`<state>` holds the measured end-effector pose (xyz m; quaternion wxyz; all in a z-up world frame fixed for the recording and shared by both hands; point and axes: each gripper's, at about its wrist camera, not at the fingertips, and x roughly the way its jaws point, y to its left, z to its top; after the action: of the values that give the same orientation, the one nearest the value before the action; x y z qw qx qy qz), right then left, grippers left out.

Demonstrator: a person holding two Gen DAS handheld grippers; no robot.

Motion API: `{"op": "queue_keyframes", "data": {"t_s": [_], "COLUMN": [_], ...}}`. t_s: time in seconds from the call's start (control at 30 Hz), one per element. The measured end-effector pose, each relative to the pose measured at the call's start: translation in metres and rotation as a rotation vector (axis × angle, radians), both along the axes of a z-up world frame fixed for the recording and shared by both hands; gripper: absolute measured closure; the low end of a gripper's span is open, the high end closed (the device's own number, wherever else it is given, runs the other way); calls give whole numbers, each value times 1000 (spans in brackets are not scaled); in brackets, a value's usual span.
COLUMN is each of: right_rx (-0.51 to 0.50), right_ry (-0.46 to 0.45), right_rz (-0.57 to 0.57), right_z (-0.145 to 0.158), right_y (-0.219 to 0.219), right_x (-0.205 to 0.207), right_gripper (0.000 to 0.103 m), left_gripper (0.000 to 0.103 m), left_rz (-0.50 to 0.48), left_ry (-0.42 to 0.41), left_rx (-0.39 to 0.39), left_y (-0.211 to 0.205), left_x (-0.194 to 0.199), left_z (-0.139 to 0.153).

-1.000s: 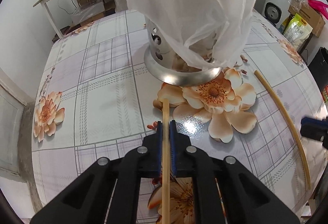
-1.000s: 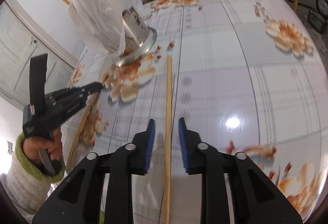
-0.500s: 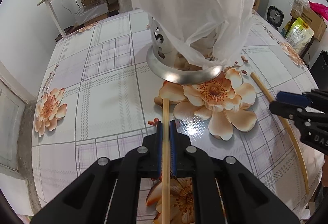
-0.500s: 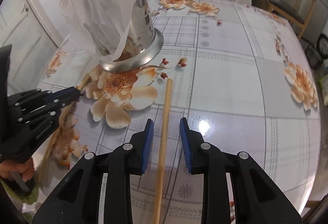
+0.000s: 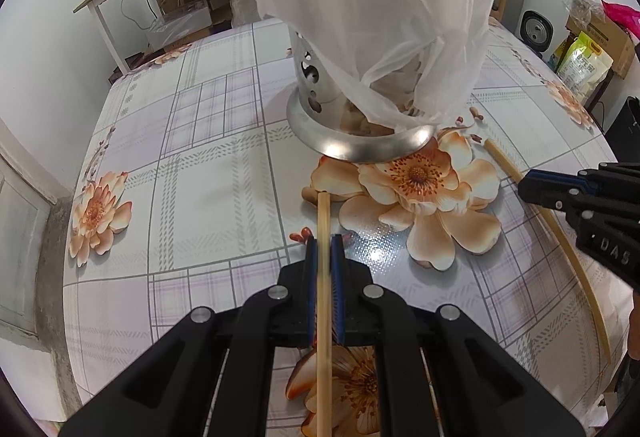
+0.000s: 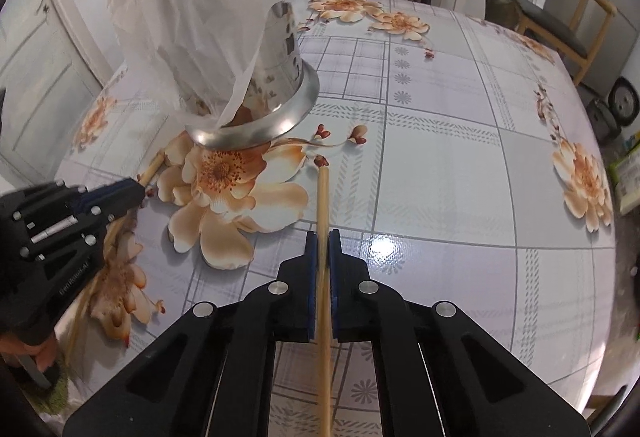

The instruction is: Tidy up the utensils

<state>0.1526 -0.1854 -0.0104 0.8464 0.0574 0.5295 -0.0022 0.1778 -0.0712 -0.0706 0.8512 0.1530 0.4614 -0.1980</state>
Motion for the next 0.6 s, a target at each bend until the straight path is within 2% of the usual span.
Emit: {"op": "queue_keyframes", "data": {"t_s": [0.47,0.6], "right_rx": [242,291], "right_ry": [-140,-186], "right_rz": [-69,-84], "right_z": [58,74], "right_y": [-30,-37], "right_x": [-13,-19], "right_gripper": [99,99], "left_gripper": [97,97], "left_rz": [0,10], "left_ry": [-5,21], "left_rx": [4,-57], "left_y": [-1,7], "left_x": [-1,4], "left_z": [1,2]}}
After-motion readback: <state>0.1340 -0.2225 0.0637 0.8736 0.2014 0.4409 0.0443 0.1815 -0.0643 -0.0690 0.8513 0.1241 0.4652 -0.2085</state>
